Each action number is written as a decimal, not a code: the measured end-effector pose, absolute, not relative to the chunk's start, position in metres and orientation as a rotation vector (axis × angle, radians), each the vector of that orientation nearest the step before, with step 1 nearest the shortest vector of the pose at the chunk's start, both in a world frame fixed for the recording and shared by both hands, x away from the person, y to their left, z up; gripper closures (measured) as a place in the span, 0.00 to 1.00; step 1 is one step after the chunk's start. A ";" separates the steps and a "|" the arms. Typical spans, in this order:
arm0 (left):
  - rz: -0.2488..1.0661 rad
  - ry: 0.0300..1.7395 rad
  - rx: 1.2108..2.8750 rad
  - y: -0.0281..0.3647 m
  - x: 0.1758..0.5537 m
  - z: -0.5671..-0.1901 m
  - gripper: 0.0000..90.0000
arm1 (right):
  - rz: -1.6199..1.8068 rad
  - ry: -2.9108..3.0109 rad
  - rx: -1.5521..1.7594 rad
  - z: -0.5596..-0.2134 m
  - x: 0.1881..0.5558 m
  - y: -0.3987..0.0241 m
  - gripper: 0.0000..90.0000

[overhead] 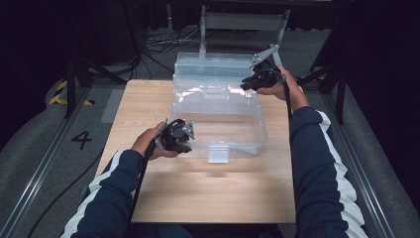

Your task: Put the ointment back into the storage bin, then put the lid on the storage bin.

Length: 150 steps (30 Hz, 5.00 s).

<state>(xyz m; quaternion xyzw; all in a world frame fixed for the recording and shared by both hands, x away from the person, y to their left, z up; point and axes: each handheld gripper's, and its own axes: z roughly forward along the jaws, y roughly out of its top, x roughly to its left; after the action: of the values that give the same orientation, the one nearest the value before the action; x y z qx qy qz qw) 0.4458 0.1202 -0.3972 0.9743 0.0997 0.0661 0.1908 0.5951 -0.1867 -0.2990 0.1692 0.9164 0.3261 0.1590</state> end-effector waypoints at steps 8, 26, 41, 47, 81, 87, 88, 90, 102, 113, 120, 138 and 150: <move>0.168 0.288 2.792 0.115 0.448 -0.396 0.89 | 0.818 2.678 0.413 -0.292 0.597 -0.178 0.88; 0.194 0.335 2.765 0.116 0.444 -0.398 0.88 | 0.736 2.730 0.372 -0.286 0.595 -0.171 0.93; 0.235 0.382 2.747 0.117 0.439 -0.401 0.84 | 0.718 2.746 0.320 -0.284 0.588 -0.172 0.96; 0.225 0.406 2.746 0.117 0.439 -0.401 0.83 | 0.719 2.749 0.294 -0.283 0.585 -0.172 0.97; 0.243 0.450 2.742 0.115 0.436 -0.402 0.81 | 0.732 2.698 0.203 -0.278 0.560 -0.170 1.00; 0.252 0.469 2.733 0.115 0.433 -0.402 0.81 | 0.748 2.680 0.197 -0.280 0.560 -0.168 1.00; 0.251 0.467 2.736 0.115 0.433 -0.402 0.81 | 0.749 2.676 0.201 -0.280 0.560 -0.167 1.00; 0.252 0.472 2.733 0.115 0.433 -0.402 0.81 | 0.751 2.675 0.199 -0.280 0.560 -0.166 1.00; 0.265 0.497 2.728 0.115 0.431 -0.402 0.81 | 0.750 2.674 0.140 -0.275 0.546 -0.165 1.00; 0.268 0.502 2.727 0.114 0.431 -0.402 0.80 | 0.749 2.663 0.114 -0.273 0.529 -0.167 1.00; 0.271 0.499 2.725 0.114 0.431 -0.403 0.79 | 0.762 2.657 0.119 -0.277 0.516 -0.169 1.00; 0.305 0.475 2.723 0.114 0.431 -0.403 0.76 | 0.775 2.630 0.122 -0.285 0.500 -0.172 0.99; 0.335 0.429 2.715 0.115 0.430 -0.404 0.75 | 0.790 2.611 0.135 -0.290 0.487 -0.175 0.97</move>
<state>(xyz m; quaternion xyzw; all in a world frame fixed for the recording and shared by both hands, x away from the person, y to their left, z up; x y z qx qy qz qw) 0.4304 0.1150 -0.4036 0.9636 0.1524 0.1187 0.1851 0.4874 -0.1754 -0.2904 0.0485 0.9359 0.2831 0.2039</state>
